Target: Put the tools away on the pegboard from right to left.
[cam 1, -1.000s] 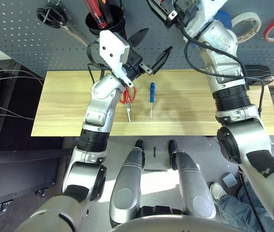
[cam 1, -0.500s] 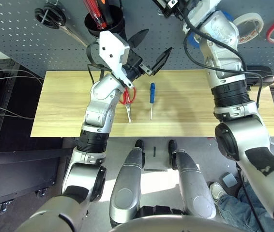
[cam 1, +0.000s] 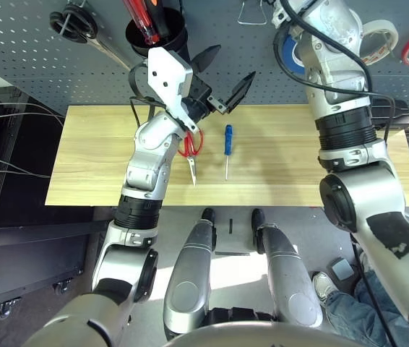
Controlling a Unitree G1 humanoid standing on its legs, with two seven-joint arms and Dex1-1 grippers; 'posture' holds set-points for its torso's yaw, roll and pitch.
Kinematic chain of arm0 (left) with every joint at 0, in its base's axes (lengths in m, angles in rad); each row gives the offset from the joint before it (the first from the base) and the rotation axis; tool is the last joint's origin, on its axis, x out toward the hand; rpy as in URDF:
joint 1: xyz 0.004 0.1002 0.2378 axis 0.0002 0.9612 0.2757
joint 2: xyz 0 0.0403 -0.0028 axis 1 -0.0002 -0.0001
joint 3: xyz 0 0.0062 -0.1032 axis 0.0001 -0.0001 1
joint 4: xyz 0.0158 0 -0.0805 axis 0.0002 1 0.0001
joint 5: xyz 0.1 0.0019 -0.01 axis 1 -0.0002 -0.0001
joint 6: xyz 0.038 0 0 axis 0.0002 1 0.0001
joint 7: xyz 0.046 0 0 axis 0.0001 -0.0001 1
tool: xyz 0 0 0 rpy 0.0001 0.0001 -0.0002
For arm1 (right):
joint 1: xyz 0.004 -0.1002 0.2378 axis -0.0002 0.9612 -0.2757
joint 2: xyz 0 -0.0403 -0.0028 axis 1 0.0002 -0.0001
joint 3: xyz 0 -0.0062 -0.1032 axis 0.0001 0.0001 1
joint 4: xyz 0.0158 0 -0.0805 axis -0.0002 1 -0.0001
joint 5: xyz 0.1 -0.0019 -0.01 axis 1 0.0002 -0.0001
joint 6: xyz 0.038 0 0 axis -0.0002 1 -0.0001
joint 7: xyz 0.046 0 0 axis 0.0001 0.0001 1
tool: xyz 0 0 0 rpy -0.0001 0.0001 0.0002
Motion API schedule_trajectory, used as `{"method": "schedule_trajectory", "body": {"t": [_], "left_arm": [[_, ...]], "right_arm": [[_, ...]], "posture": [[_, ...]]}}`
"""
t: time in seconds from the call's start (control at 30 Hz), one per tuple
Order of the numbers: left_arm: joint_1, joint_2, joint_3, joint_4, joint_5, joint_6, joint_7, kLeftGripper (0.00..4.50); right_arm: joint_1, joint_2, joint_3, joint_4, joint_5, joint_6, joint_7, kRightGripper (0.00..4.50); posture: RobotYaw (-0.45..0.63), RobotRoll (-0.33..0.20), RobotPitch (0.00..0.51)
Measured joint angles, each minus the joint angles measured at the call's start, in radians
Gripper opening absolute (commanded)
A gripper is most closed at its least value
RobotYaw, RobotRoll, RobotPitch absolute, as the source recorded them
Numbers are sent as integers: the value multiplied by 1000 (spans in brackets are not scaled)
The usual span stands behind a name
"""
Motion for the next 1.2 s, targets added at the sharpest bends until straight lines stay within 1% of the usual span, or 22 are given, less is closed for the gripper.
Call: {"method": "schedule_trajectory", "body": {"t": [0.2,0.37,0.57,0.8,0.87,0.9,0.97,1.0,1.1,1.2], "left_arm": [[11,1,0,-11,1,4,3,4500],[11,1,-1,-11,1,9,4,4500],[11,2,-1,-11,1,10,4,4500],[11,3,-1,-11,1,10,5,4500],[11,3,-1,-11,1,10,5,4500],[11,3,-1,-11,1,10,5,4500],[11,3,-1,-11,1,10,5,4500],[11,3,-1,-11,1,10,5,4500],[10,2,-2,-11,2,10,4,4500],[10,3,-3,-10,3,9,-2,4500]], "right_arm": [[18,-19,16,88,-61,-126,1,2691],[29,-26,26,129,-83,-175,1,2691],[71,-26,26,119,-85,-169,-6,2691],[151,-22,24,21,-82,-73,-38,2691],[168,-21,24,-8,-78,-38,-45,3425],[173,-21,24,-23,-76,-26,-45,3663],[179,-20,24,-53,-69,-7,-45,4308],[183,-20,24,-70,-64,4,-45,4461],[208,-27,13,-138,-49,50,-53,4461],[257,-53,-11,-249,-17,121,-60,4461]], "posture": [[167,0,489],[171,0,491],[171,0,491],[161,0,490],[157,0,490],[157,0,490],[157,0,490],[153,0,486],[152,0,483],[151,0,481]]}}
